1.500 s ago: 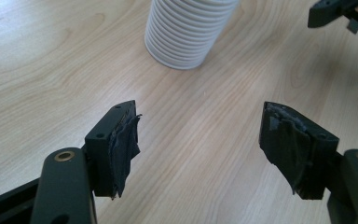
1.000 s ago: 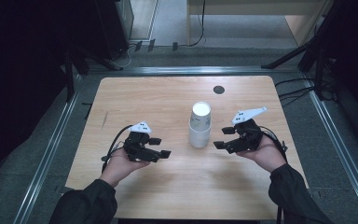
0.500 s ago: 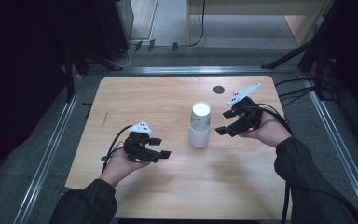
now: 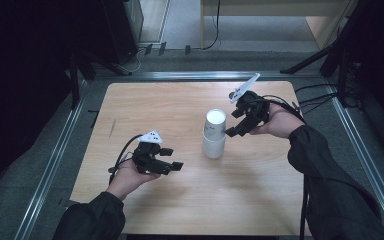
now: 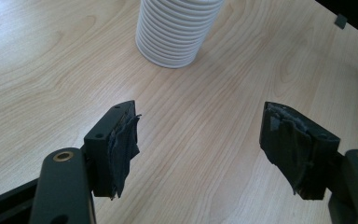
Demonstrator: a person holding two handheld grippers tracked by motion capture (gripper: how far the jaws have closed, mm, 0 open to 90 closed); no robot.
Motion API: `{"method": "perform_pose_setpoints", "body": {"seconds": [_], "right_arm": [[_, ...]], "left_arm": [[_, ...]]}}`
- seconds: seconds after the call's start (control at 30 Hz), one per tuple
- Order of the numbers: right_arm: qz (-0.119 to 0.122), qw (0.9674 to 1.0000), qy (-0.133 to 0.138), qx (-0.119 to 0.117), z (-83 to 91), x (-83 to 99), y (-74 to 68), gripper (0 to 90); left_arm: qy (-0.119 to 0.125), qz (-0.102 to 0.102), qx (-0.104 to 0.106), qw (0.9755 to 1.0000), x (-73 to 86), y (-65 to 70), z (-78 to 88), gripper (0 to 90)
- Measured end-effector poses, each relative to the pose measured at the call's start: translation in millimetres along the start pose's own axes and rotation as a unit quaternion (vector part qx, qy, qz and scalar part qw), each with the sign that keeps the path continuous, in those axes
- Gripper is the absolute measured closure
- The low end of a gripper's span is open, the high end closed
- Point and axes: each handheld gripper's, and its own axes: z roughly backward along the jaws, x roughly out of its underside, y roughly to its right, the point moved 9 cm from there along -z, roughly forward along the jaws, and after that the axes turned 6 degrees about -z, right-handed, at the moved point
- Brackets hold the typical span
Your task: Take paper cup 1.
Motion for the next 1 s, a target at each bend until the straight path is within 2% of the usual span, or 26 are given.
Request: {"method": "perform_pose_setpoints", "body": {"seconds": [0.2, 0.4, 0.57, 0.73, 0.83, 1.0], "right_arm": [[0.029, 0.9994, -0.018, 0.008, -5.9, -17.6, -5.8, 21.5], [0.037, 0.9986, -0.038, 0.000, -16.6, -29.1, -8.6, 20.5], [0.041, 0.9982, -0.044, -0.008, -24.1, -36.6, -12.3, 20.4], [0.038, 0.9972, -0.065, -0.004, -29.9, -37.3, -11.1, 21.2], [0.043, 0.9970, -0.064, -0.007, -30.7, -39.0, -9.1, 24.8], [0.037, 0.9967, -0.070, -0.016, -31.0, -39.2, -11.3, 29.6]], "left_arm": [[-0.001, 0.000, 0.001, 1.0000, 0.4, -0.5, 0.6, 27.7], [-0.002, -0.001, 0.002, 1.0000, 0.8, 0.0, 1.2, 27.7], [-0.002, -0.005, 0.001, 1.0000, 0.3, 1.4, 0.0, 27.6], [-0.001, -0.004, 0.000, 1.0000, 0.3, 0.6, 0.9, 27.6], [0.000, -0.004, 0.002, 1.0000, 0.1, 1.0, 0.8, 27.5], [-0.002, -0.005, 0.002, 1.0000, 0.3, 1.2, 0.1, 27.5]]}}
